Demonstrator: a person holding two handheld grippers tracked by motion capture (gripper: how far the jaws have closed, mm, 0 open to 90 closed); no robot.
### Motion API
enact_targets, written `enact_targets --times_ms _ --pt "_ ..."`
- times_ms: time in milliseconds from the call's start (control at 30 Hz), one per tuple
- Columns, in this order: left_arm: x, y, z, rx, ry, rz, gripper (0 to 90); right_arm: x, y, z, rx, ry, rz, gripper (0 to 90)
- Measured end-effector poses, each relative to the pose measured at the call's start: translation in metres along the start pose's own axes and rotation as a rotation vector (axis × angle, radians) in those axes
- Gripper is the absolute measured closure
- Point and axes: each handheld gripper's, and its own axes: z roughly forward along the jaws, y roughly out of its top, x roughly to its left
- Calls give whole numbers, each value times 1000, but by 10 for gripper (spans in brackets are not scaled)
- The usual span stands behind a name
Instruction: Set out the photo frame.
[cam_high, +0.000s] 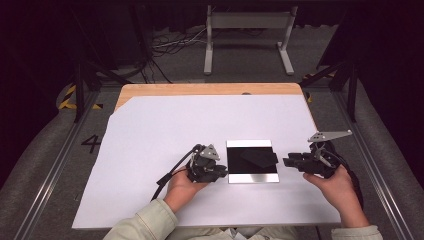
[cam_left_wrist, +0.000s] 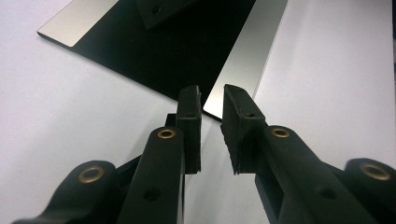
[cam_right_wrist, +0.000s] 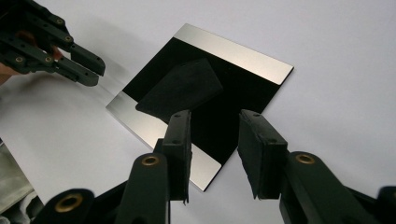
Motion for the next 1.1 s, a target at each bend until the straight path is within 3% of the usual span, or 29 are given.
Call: enact_targets --times_ms 233,400,467,500,767,1100 --pt "0 -2 -1 -23 4 1 711 -7 9 2 -17 50 77 618" --pt "1 -4 -5 -33 9 2 674 -10 13 9 -12 52 105 610" --pt "2 -4 -4 -41 9 -1 671 -12 14 11 -9 59 131 596" --pt "1 -4 -4 -44 6 -6 669 -13 16 13 -8 69 168 586" --pt "1 -4 -4 -35 7 1 665 -20 20 16 -5 58 237 577" --pt "3 -6 -4 -28 7 -9 662 -35 20 19 -11 97 358 542"
